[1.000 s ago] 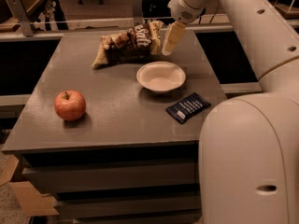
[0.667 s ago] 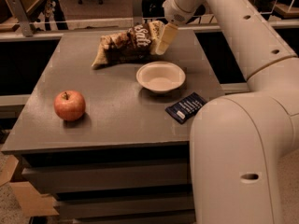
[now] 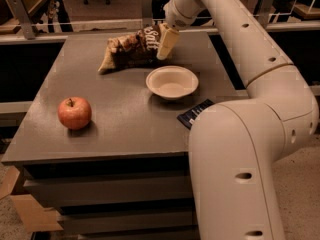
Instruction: Move brown chip bag near apple
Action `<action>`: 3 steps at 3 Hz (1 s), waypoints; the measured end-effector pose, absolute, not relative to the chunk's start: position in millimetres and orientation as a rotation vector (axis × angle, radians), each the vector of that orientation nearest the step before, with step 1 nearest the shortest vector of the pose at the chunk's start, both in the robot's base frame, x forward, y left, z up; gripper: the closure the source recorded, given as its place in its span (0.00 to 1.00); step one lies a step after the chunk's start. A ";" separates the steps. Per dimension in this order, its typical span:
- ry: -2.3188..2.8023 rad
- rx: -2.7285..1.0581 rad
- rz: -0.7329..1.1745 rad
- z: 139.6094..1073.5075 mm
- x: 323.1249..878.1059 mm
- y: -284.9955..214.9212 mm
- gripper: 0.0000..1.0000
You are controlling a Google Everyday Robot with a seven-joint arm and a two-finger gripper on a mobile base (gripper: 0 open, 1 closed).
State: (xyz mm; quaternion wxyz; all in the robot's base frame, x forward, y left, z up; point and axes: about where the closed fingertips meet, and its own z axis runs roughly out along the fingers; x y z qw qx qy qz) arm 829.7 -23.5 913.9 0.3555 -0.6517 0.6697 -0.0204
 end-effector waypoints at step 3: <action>1.657 -1.736 0.039 915.2 825.1 19.5 0.41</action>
Offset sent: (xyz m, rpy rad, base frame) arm 0.0028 0.0394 0.0110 0.0499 0.0071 0.0853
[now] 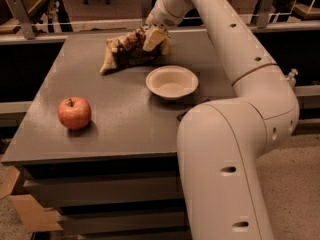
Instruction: Move brown chip bag near apple
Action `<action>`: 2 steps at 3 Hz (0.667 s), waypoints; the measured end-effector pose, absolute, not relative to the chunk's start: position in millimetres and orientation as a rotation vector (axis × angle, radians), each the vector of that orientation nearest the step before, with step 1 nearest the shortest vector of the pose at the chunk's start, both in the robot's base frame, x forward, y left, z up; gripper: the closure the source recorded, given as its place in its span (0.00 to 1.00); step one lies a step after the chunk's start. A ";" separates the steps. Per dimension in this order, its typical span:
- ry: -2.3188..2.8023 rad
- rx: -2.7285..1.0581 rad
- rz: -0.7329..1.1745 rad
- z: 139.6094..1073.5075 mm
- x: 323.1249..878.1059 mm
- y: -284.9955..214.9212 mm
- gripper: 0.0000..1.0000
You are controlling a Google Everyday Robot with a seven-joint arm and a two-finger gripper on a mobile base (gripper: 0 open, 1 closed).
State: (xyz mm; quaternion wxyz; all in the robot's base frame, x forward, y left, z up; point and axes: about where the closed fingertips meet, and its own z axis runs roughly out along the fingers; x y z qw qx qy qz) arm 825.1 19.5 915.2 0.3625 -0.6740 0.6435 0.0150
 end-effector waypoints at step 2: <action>1.594 -1.733 0.069 942.5 815.5 32.2 0.87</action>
Offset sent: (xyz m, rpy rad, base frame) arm -0.0158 0.0125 0.0663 0.0705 -0.0702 0.0641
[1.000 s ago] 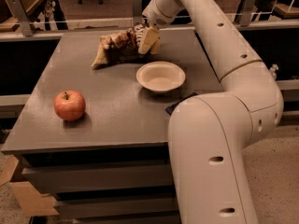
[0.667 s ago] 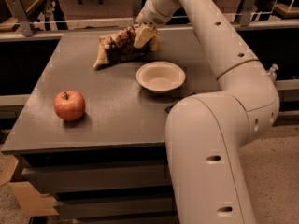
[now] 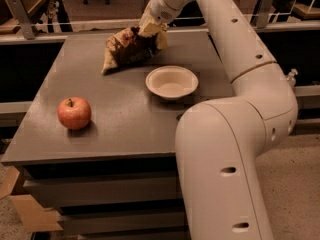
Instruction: Move brown chip bag near apple
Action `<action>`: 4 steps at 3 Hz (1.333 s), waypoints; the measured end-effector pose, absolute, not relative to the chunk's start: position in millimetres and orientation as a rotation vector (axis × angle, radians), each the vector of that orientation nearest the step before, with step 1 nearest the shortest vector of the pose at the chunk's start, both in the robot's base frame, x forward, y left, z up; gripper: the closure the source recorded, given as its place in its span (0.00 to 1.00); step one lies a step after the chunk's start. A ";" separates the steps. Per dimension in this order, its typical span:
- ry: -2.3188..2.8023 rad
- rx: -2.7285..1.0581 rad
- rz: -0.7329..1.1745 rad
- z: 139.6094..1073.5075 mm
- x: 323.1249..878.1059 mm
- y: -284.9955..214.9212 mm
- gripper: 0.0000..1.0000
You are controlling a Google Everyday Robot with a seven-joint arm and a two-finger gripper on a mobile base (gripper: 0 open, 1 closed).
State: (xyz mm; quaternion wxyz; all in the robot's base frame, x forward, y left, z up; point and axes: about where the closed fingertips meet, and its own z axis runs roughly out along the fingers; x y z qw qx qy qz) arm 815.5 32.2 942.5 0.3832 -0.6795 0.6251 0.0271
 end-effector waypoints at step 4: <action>1.384 -1.666 0.201 1001.1 793.6 63.1 1.00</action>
Offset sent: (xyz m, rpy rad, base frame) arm -0.0421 0.0170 0.1057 0.2741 -0.1118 0.1704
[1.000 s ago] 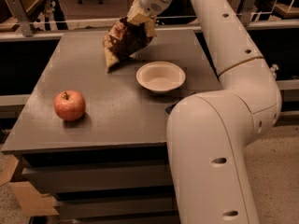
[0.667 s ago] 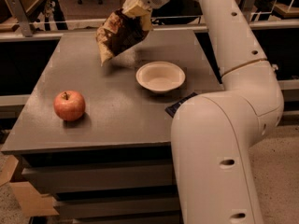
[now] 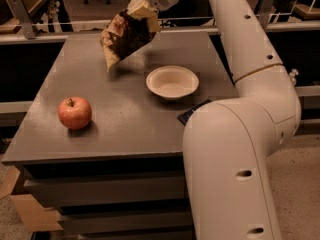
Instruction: Move brown chip bag near apple
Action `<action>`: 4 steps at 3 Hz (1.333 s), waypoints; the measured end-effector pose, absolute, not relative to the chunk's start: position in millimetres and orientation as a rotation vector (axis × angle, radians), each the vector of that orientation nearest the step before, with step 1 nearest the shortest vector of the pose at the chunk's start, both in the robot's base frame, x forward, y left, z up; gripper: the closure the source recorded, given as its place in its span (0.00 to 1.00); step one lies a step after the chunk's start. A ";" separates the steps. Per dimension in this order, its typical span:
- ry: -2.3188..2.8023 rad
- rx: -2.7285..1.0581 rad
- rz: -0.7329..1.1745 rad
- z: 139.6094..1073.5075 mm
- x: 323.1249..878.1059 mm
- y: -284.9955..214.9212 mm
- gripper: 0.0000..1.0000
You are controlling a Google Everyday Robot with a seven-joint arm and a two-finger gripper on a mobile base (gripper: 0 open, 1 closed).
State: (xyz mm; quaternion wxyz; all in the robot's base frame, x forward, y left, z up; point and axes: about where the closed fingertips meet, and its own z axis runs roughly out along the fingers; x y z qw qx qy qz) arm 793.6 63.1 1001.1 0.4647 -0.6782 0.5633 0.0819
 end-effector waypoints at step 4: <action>1.090 -1.677 0.313 1058.4 715.5 184.3 1.00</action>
Offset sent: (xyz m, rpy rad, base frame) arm -0.0591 0.1137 0.0695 0.1360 -0.2045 0.2307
